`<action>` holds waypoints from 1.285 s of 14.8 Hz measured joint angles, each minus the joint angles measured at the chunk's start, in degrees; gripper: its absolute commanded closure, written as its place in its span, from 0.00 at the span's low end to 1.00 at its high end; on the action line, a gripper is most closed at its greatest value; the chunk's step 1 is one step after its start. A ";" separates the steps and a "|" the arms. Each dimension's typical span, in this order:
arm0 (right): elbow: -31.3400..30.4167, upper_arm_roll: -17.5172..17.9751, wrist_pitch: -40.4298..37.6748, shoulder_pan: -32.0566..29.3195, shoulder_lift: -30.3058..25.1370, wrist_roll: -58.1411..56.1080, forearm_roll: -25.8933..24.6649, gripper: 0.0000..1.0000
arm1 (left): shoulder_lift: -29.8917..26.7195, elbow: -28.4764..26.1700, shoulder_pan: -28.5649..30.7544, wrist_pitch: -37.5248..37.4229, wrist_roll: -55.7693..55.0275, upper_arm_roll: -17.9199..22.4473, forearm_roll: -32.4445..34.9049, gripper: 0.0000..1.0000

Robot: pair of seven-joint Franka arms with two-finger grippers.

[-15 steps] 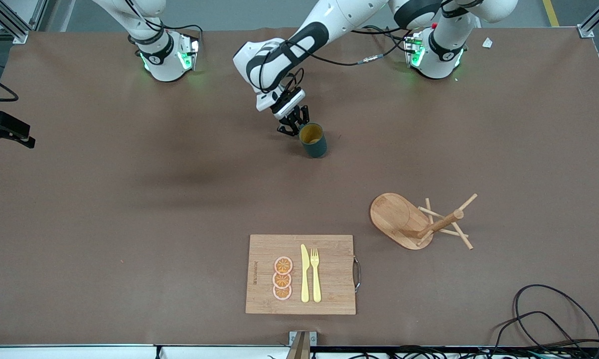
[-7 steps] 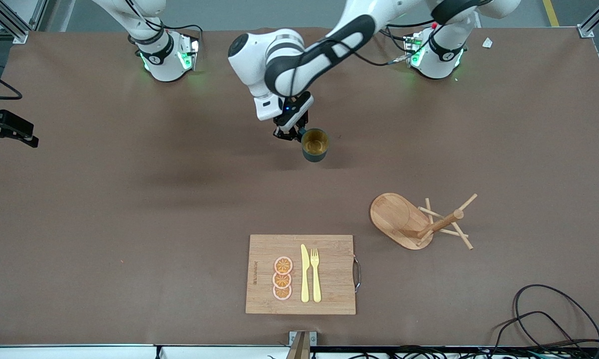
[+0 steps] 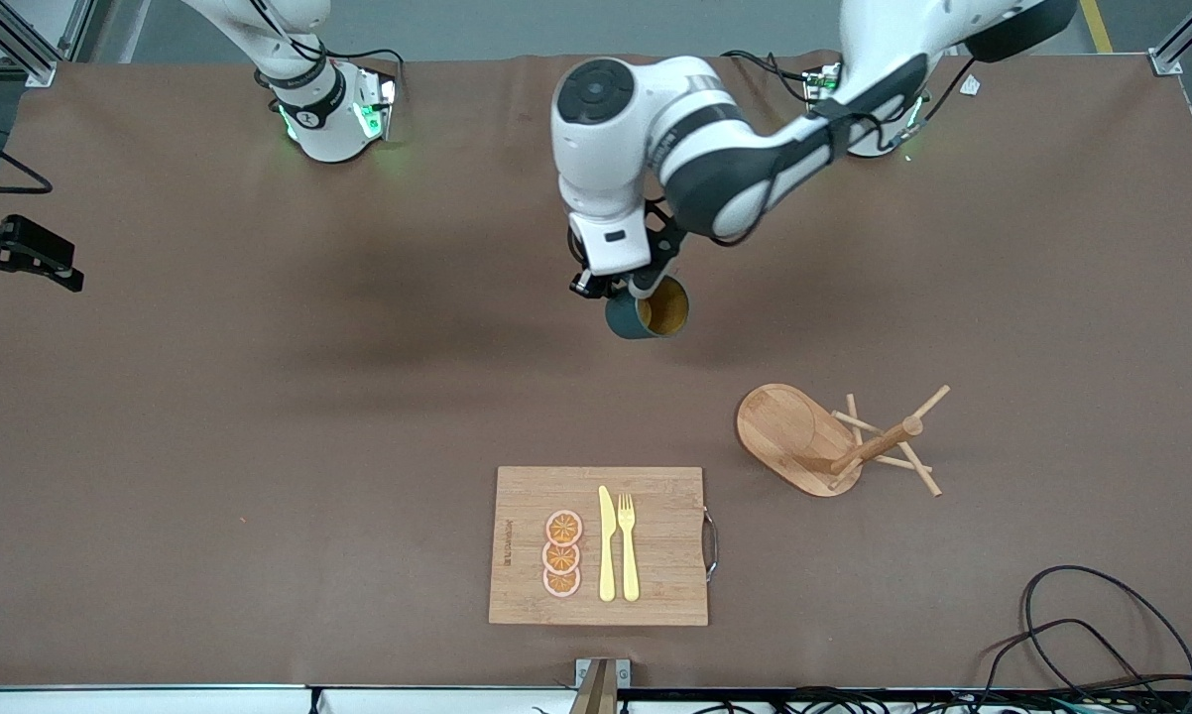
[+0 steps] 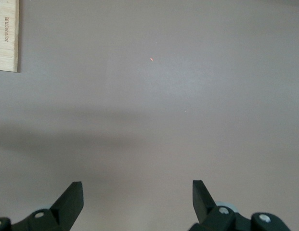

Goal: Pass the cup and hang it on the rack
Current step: 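Grasp the teal mug handle with the left gripper, then carry the mug with the left gripper to the wooden rack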

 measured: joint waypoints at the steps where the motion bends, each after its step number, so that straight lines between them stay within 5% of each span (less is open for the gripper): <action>1: 0.09 -0.64 0.00 1.04 -0.03 -0.01 -0.02 0.00 | 0.02 -0.15 1.68 1.12 0.56 -0.93 -1.57 0.99; 6: 0.54 -13.90 -0.01 13.56 -0.13 -0.08 -0.05 0.00 | 0.23 -0.65 9.22 6.03 6.14 -4.15 -10.45 0.99; 11: 0.59 -25.85 -0.01 24.51 -0.13 -0.41 -0.04 0.00 | 0.31 -5.04 24.76 11.98 16.10 -11.34 -21.73 0.99; 14: 0.68 -26.35 -0.17 24.83 -0.13 -0.41 0.04 0.00 | 0.34 -7.09 30.97 13.22 23.44 -12.98 -28.59 0.99; 19: 0.72 -18.47 -2.05 19.03 -1.33 4.35 0.09 0.00 | 1.46 -7.58 35.98 13.74 35.71 -12.97 -39.13 0.99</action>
